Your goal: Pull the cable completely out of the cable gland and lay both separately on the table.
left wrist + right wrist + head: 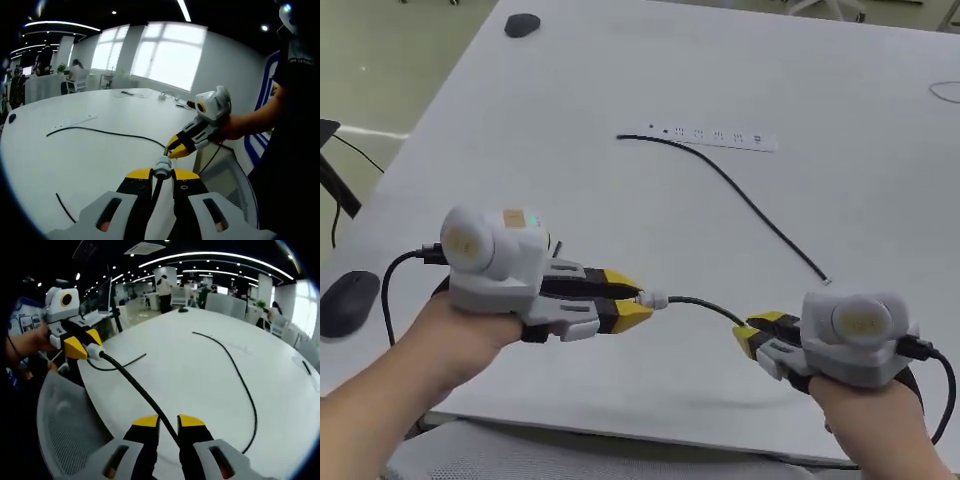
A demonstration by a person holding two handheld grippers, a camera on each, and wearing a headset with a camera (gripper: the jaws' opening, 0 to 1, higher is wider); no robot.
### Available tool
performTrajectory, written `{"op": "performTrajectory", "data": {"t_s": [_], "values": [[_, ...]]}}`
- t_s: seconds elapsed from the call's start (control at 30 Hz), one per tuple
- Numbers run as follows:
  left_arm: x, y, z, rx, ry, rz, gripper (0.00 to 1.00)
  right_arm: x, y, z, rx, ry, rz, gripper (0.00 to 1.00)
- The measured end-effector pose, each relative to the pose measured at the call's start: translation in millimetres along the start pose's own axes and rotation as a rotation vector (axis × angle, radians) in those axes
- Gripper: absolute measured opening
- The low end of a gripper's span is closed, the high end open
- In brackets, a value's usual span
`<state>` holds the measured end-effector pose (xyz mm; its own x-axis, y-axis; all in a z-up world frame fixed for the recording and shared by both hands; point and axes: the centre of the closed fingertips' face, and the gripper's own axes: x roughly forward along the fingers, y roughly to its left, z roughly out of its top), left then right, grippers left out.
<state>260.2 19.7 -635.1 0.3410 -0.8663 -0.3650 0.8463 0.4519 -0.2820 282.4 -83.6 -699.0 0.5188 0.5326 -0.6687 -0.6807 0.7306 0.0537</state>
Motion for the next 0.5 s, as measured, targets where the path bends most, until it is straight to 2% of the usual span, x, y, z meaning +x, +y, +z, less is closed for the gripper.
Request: {"op": "performTrajectory", "data": {"t_s": [0.1,0.13,0.2,0.33,0.5], "values": [[-0.1,-0.9,-1.7,0.003,0.007,-0.001,0.15,-3.6,11.3,15.3,-0.05,-0.04,0.034,0.23],[-0.2,-0.7,-2.2,0.004,0.009,0.0,0.15,-4.7,13.2,18.8,-0.079,-0.041,0.031,0.26],[-0.3,-1.1,-3.1,0.001,0.009,0.0,0.15,-6.0,23.4,29.1,-0.145,-0.058,0.059,0.28],[-0.5,-2.0,-4.9,-0.001,0.012,-0.004,0.15,-5.7,42.9,45.1,-0.221,-0.077,0.097,0.3],[-1.0,-3.3,-5.1,0.0,0.013,-0.003,0.15,-0.1,55.9,48.4,-0.334,-0.056,0.102,0.27]]}}
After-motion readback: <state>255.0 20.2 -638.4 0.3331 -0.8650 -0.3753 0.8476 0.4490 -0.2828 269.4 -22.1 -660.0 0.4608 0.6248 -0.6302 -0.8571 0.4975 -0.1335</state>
